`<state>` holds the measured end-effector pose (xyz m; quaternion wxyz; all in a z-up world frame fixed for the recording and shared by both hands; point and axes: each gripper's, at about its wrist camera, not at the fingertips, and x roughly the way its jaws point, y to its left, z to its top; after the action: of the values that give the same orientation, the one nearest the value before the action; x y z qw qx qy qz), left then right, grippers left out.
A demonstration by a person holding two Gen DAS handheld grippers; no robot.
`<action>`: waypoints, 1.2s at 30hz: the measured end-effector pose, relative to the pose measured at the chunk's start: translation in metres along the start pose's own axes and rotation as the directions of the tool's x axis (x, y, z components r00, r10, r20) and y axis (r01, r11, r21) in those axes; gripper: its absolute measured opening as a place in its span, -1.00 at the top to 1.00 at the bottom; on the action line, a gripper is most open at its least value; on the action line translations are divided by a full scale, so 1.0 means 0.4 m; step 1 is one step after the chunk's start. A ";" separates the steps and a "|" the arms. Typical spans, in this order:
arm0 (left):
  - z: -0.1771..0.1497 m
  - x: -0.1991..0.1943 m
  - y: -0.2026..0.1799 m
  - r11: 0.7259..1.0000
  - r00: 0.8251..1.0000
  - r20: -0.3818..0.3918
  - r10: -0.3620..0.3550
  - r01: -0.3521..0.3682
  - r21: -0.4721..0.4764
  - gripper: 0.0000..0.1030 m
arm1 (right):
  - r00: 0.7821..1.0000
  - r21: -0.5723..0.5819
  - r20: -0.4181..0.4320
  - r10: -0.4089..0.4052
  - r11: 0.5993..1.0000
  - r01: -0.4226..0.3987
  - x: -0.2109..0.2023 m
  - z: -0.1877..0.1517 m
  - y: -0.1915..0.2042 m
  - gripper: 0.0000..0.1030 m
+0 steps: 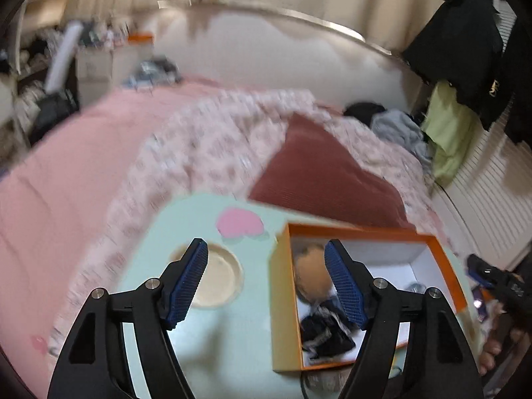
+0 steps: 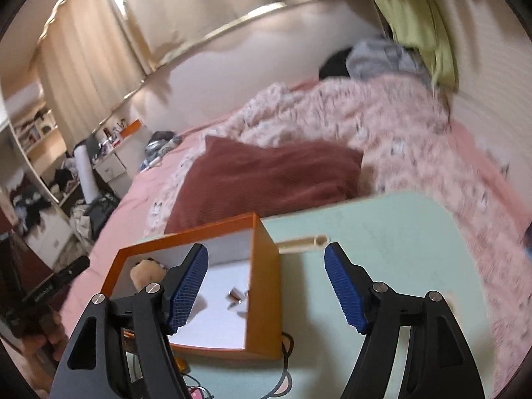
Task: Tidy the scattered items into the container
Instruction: 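Withdraw both open tools from the box back toward the remaining items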
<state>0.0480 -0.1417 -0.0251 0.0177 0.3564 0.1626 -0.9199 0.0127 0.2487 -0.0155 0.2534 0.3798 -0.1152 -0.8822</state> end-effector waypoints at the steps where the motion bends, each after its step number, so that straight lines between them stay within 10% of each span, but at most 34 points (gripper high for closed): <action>1: -0.008 0.014 -0.003 1.000 1.000 -0.021 -0.013 0.013 0.002 -0.41 | 0.999 0.013 -0.033 0.028 1.000 -0.028 0.015 -0.006 -0.002 -0.41; 6: -0.063 0.058 -0.055 0.991 0.985 -0.111 -0.132 0.136 0.022 -0.47 | 0.987 -0.020 -0.125 0.103 0.994 -0.106 0.052 -0.064 0.042 -0.41; 27: -0.149 -0.032 -0.076 0.988 0.989 -0.069 -0.131 0.135 0.068 -0.53 | 0.994 -0.106 -0.102 0.049 0.993 -0.060 -0.040 -0.196 0.109 -0.61; 32: -0.148 -0.137 -0.059 0.994 0.991 0.093 -0.100 0.096 0.045 -0.55 | 0.999 -0.104 0.040 -0.032 0.994 0.036 -0.112 -0.209 0.116 -0.58; 36: -0.195 -0.209 -0.118 0.984 0.997 0.004 -0.071 0.070 0.162 -0.55 | 0.989 -0.119 0.121 -0.087 0.988 0.102 -0.200 -0.239 0.134 -0.59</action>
<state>0.1541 -0.0797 -0.0105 -0.0431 0.3460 0.0997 -0.9319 0.1482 0.2450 -0.0108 0.2275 0.3165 -0.0559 -0.9192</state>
